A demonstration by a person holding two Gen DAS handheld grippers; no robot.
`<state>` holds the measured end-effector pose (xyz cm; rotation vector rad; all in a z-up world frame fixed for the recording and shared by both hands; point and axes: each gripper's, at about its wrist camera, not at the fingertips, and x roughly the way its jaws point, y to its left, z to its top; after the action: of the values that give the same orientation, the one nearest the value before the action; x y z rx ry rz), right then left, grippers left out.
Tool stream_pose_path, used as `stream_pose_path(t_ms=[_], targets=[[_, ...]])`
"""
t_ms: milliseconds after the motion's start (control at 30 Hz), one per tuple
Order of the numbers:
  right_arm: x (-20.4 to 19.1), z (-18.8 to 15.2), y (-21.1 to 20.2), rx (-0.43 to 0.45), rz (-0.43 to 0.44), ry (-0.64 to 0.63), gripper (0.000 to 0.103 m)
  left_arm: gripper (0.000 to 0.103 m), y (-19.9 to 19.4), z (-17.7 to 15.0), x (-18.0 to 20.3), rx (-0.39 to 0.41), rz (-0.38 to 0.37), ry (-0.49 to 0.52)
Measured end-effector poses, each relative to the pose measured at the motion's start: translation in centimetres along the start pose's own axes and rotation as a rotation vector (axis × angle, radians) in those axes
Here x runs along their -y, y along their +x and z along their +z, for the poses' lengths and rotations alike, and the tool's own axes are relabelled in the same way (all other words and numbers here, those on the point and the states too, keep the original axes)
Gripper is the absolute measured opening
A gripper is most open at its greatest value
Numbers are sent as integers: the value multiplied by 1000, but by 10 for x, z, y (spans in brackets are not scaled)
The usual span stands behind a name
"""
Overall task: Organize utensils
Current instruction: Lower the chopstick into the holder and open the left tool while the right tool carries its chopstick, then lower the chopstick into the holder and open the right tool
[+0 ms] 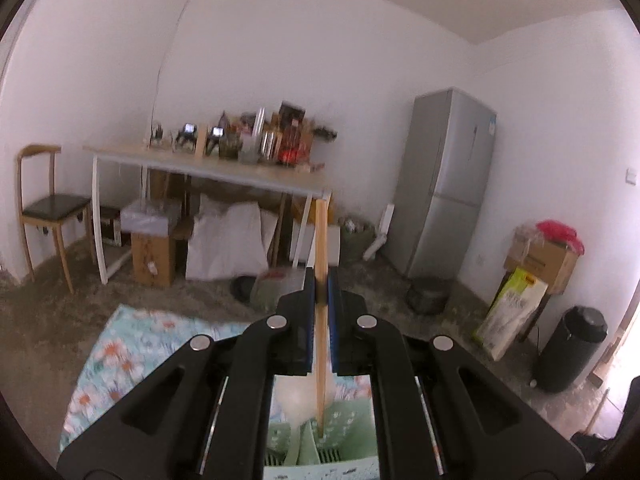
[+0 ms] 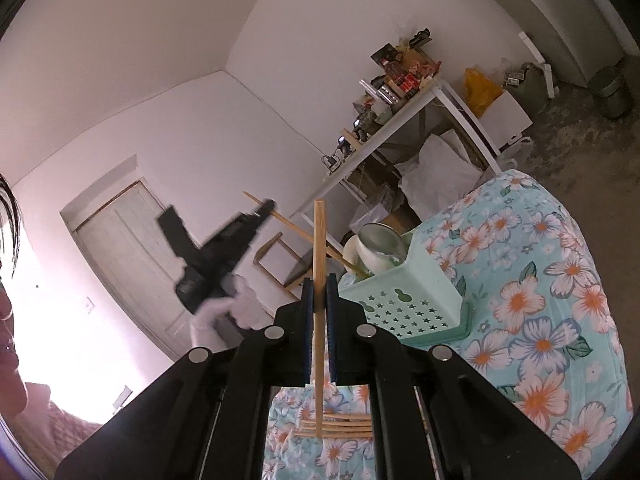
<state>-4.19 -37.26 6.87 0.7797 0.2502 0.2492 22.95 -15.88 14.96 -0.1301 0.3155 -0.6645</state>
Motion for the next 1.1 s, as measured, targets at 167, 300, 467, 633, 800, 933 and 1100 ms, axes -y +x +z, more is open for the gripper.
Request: stream_pose_path(t_ms=[167,300,467,633,800,933,1100], targets=[[-2,2,-7,8,-16,-6,6,35,-1,-15,-9,-47,0,-26],[-9,7,-12,26,-27,-26,6,53,-21,-19,-18,-32,8,-48],[-27,15,-14,46,-45,-89,6,72,-55,-24,-30,-21,17,-79],[-53,35,-12,82,-68,-179,6,85,-92,-38,-41,-9,46,-80],[-84,58,1,137,-71,-280,6,94,-129,-67,-63,-3,133,-91],[-109,77,23,175,-90,-366,6,95,-143,-95,-78,-62,208,-113],[-127,89,62,194,-169,-474,6,95,-153,-136,-94,-156,229,-142]])
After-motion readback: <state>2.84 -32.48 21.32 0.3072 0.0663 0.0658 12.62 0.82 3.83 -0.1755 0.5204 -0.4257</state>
